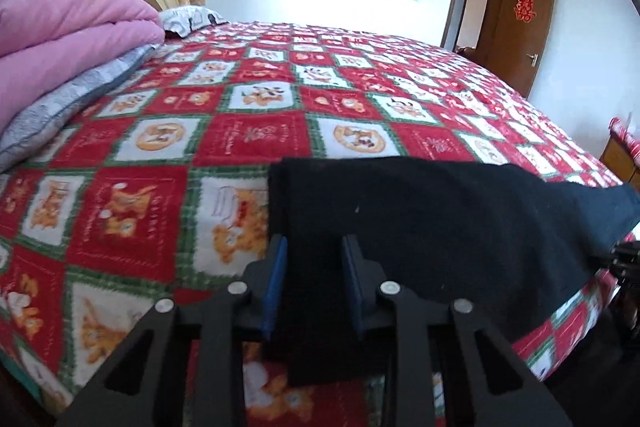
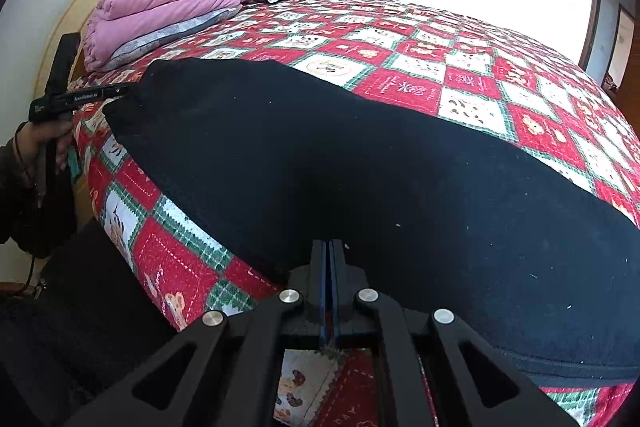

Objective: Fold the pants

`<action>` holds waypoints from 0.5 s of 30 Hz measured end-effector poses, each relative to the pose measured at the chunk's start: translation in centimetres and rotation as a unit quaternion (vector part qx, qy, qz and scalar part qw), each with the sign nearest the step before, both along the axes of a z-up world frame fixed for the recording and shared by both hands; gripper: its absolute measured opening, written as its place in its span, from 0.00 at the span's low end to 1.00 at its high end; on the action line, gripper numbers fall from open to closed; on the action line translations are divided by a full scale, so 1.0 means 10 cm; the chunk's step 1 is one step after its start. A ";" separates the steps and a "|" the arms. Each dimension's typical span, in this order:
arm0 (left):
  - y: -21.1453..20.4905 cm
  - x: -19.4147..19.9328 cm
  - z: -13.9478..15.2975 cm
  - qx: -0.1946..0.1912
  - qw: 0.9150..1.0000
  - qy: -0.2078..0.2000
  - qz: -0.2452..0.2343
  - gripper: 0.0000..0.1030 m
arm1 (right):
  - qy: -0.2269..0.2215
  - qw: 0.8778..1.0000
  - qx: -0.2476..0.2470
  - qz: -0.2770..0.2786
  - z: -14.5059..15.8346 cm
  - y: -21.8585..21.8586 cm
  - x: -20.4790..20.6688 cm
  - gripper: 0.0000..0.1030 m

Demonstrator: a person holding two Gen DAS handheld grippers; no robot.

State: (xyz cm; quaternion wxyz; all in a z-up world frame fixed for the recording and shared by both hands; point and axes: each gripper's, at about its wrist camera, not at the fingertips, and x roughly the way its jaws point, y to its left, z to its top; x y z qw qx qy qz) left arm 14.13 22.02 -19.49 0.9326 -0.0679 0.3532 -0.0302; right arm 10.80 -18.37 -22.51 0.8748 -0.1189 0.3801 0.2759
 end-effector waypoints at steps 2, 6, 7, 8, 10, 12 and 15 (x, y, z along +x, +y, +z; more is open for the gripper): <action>0.03 0.05 -0.01 -0.019 1.000 -0.002 0.005 0.29 | -0.004 1.000 -0.002 -0.002 -0.01 0.01 -0.02 0.02; 0.04 0.08 0.01 -0.019 1.000 -0.002 0.006 0.08 | -0.006 1.000 -0.002 -0.001 -0.02 0.01 -0.02 0.02; 0.01 0.07 0.03 0.005 1.000 -0.004 0.013 0.08 | -0.006 1.000 0.000 -0.001 -0.01 0.00 -0.02 0.02; -0.02 0.07 0.04 0.026 1.000 -0.007 0.015 0.08 | -0.005 1.000 0.002 -0.002 -0.01 0.00 -0.02 0.02; -0.02 0.05 0.03 0.046 0.999 -0.010 0.019 0.08 | -0.005 1.000 0.005 -0.003 -0.01 -0.01 -0.02 0.02; -0.02 0.05 0.00 0.063 0.998 -0.009 0.025 0.08 | -0.006 1.000 0.005 -0.004 -0.01 -0.01 -0.02 0.02; -0.02 0.04 -0.03 0.066 0.997 -0.018 0.026 0.09 | -0.007 1.000 0.003 -0.003 -0.02 0.00 -0.02 0.02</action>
